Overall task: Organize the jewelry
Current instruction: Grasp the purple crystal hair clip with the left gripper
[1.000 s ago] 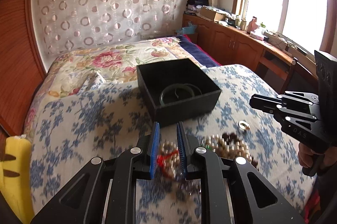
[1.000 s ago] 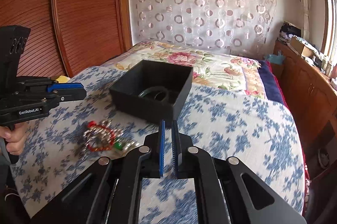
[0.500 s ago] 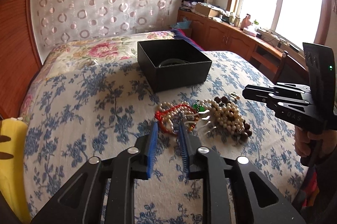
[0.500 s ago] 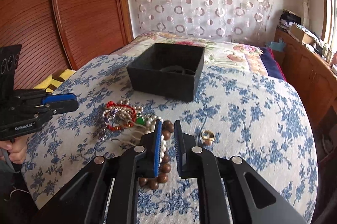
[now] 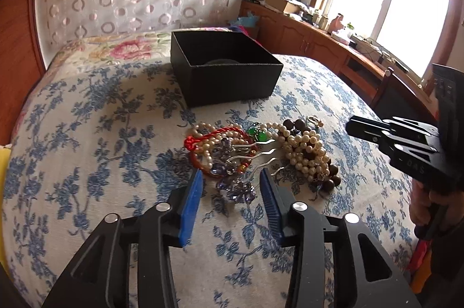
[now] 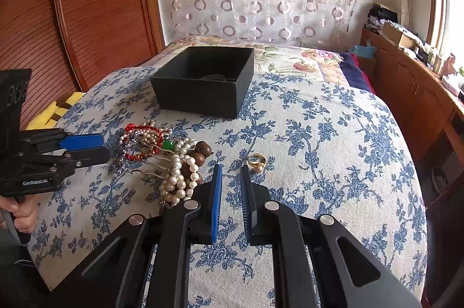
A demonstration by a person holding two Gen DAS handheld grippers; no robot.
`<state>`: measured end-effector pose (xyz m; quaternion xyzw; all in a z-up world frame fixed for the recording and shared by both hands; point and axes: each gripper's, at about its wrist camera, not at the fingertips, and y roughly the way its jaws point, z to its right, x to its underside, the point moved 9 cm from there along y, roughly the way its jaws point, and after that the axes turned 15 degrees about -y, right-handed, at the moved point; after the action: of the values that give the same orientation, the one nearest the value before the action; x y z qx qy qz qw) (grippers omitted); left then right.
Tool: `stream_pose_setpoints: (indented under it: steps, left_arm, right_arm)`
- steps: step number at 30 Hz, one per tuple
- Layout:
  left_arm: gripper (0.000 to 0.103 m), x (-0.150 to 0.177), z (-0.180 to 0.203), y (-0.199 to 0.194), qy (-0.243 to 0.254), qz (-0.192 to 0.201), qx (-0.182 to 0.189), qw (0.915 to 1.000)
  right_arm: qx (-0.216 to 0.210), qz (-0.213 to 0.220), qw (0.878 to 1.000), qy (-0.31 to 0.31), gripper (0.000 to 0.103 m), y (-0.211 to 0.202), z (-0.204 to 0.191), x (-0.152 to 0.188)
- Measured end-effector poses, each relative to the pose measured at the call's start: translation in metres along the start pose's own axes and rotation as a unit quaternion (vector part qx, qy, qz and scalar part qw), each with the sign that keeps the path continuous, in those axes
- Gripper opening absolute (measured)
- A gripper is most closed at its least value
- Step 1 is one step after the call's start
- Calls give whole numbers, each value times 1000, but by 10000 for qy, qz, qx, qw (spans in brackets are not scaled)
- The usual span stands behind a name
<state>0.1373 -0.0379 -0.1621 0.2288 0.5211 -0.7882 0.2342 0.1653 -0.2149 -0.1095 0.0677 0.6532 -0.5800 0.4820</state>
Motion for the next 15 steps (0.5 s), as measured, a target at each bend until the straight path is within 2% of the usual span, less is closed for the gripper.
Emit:
stream_pose_setpoints:
  steps: [6, 9, 15]
  left_arm:
    - [40, -3, -2, 18, -170, -123, -247, 9995]
    - [40, -4, -2, 22, -326, -181, -236, 9990]
    - [39, -5, -3, 27, -362, -123, -454, 9982]
  right_arm:
    - [-92, 162, 9998, 34, 14, -12, -1, 6]
    - [-144, 225, 9996, 58, 14, -15, 0, 7]
    - [-236, 338, 9990, 143, 14, -17, -2, 8]
